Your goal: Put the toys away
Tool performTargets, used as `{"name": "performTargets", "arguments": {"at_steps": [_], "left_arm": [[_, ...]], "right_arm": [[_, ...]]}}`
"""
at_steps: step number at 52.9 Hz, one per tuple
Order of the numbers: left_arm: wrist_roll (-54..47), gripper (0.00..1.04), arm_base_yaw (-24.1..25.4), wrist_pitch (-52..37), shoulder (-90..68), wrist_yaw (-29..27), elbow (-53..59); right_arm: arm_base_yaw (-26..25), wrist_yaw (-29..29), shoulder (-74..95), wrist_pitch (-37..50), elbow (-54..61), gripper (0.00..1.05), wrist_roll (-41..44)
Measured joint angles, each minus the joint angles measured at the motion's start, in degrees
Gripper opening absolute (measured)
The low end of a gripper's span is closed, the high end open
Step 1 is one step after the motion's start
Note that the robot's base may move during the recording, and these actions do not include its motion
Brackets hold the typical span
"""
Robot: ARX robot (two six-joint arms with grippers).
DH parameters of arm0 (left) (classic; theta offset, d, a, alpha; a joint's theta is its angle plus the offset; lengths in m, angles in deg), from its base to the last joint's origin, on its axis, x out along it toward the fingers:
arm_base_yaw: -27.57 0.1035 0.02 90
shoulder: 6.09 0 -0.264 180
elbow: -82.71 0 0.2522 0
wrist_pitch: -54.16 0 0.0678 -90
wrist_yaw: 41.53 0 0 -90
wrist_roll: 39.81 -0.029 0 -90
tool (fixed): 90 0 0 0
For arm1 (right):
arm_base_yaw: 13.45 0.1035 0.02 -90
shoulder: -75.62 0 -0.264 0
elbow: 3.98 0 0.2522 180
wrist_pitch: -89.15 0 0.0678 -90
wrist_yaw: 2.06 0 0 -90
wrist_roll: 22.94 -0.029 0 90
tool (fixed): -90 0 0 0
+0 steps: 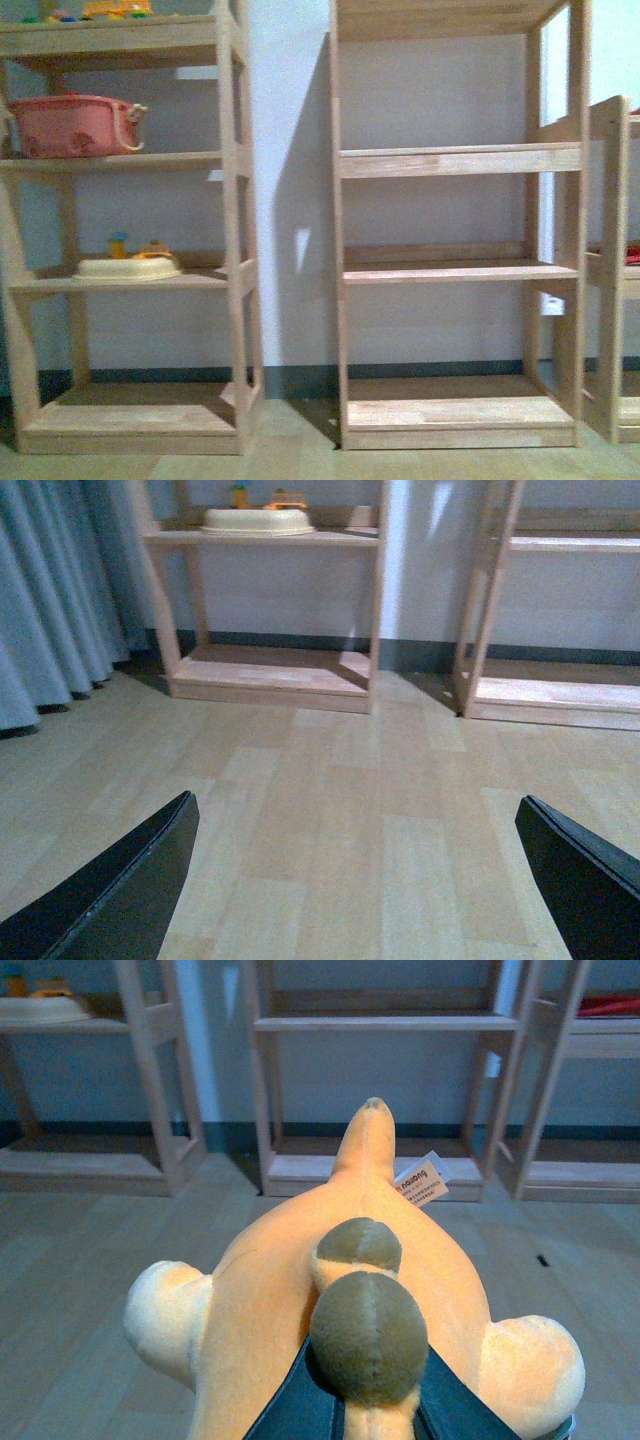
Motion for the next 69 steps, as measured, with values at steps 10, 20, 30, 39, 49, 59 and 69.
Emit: {"name": "performTargets", "arguments": {"at_steps": [10,20,30,39,49,59,69], "left_arm": [[0.02,0.99,-0.04,0.0,0.0,-0.22,0.0],[0.0,0.99,-0.02,0.0,0.0,-0.22,0.0],[0.0,0.99,-0.02,0.0,0.0,-0.24,0.0],[0.02,0.99,-0.02,0.0,0.0,-0.24,0.0],[0.0,0.99,-0.02,0.0,0.0,-0.24,0.0],[0.02,0.99,-0.02,0.0,0.0,-0.24,0.0],[0.02,0.99,-0.02,0.0,0.0,-0.24,0.0]], "right_arm": [[0.0,-0.17,0.0,0.0,0.0,0.06,0.02],[0.02,0.55,0.0,0.0,0.0,0.06,0.0],[0.02,0.31,0.0,0.0,0.0,0.06,0.02],[0.02,0.22,0.0,0.0,0.0,0.06,0.02],[0.0,0.46,0.0,0.0,0.0,0.06,0.0],[0.0,0.26,0.0,0.0,0.0,0.06,0.02],[0.02,0.24,0.0,0.0,0.0,0.06,0.0]]}}
